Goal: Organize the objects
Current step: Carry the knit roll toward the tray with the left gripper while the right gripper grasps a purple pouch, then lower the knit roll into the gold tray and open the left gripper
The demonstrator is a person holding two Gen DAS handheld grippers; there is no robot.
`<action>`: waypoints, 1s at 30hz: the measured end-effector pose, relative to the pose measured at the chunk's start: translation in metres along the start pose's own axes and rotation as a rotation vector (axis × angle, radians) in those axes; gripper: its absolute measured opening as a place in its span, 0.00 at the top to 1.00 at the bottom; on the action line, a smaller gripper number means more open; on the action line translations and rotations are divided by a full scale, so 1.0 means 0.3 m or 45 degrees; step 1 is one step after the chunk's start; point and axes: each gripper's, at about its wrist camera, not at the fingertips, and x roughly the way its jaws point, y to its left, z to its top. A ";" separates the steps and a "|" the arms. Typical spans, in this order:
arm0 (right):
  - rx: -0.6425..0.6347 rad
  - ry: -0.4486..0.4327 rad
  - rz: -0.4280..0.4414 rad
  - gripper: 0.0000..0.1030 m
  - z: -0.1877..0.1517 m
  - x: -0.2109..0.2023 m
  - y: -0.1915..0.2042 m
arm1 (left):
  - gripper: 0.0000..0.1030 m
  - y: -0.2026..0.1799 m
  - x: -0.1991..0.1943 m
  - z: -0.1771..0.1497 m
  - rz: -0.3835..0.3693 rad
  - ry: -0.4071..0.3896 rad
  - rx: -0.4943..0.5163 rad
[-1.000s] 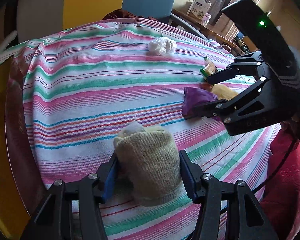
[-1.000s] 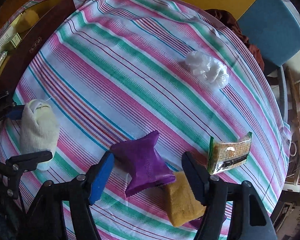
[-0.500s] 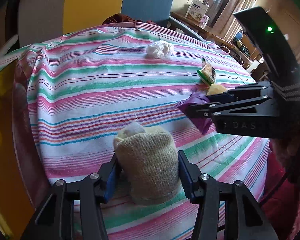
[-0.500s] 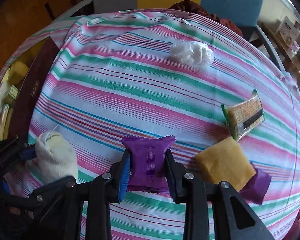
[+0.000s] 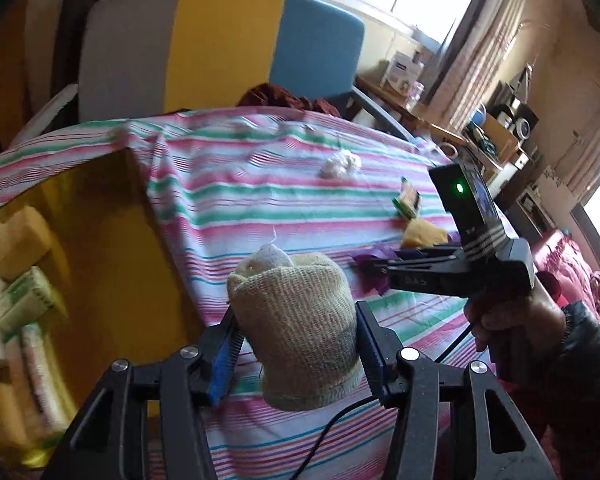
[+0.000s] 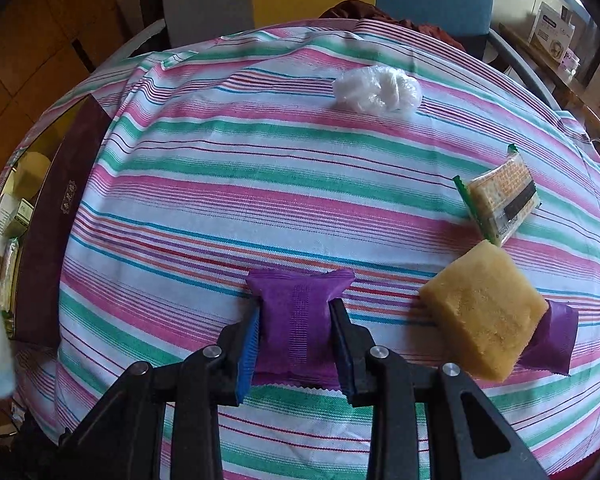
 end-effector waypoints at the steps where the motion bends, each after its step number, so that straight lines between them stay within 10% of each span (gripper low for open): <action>1: -0.004 -0.001 -0.004 0.68 0.000 0.000 0.002 | 0.47 0.035 -0.026 0.002 0.015 -0.011 -0.019; 11: -0.032 -0.005 -0.025 0.68 -0.001 -0.002 0.010 | 0.47 0.483 -0.044 0.137 0.255 0.002 -0.248; 30: -0.042 -0.008 -0.027 0.68 0.000 -0.001 0.021 | 0.44 0.699 0.298 0.302 0.489 0.157 -0.190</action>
